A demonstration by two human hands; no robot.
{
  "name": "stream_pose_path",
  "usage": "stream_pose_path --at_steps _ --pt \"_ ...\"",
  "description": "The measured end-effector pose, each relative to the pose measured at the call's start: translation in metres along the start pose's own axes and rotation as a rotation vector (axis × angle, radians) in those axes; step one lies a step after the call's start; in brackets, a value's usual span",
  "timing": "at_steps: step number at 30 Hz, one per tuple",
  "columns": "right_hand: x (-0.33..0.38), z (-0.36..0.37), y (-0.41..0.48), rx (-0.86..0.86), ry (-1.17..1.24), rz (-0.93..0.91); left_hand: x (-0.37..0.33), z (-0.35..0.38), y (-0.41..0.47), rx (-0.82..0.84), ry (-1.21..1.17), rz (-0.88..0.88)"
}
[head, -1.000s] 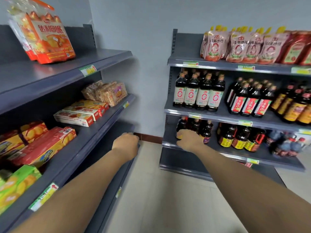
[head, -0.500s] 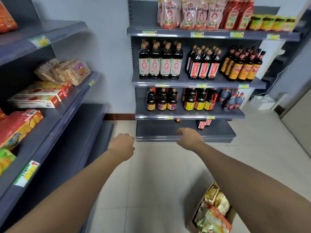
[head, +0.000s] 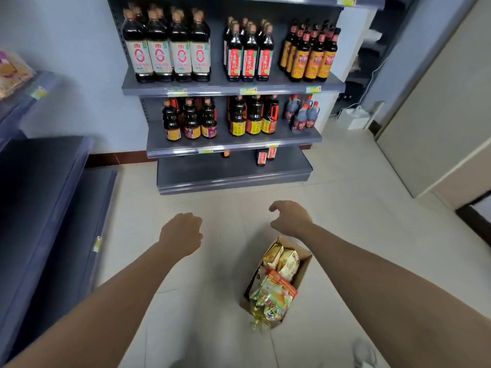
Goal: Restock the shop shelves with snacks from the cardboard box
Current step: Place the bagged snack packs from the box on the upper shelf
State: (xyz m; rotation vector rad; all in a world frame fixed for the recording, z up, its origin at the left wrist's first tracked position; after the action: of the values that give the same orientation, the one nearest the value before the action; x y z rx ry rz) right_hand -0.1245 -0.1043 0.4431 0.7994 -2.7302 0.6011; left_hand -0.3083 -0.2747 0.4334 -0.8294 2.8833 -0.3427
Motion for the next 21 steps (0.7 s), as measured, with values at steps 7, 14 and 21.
stream_pose_path --at_steps 7,14,21 --pt "-0.102 0.023 0.008 0.114 0.05 0.099 -0.097 0.066 0.021 0.097 -0.017 0.067" --pt "-0.161 0.056 0.052 0.216 0.044 0.155 -0.149 0.125 0.069 0.255 -0.052 0.089" --pt "-0.193 0.107 0.103 0.353 0.022 0.148 -0.168 0.187 0.095 0.37 -0.098 0.037"
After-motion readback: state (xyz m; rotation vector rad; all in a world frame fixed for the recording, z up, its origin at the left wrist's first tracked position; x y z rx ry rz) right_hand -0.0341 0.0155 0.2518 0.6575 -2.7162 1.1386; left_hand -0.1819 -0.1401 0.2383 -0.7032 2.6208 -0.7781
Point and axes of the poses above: each hand's wrist, its own y-axis towards the middle knuckle, its own z-axis out of the palm, x = y × z, the point moved 5 cm from there along y, towards the middle knuckle, and after that the axes turned 3 degrees about y, right-handed, at the moved point
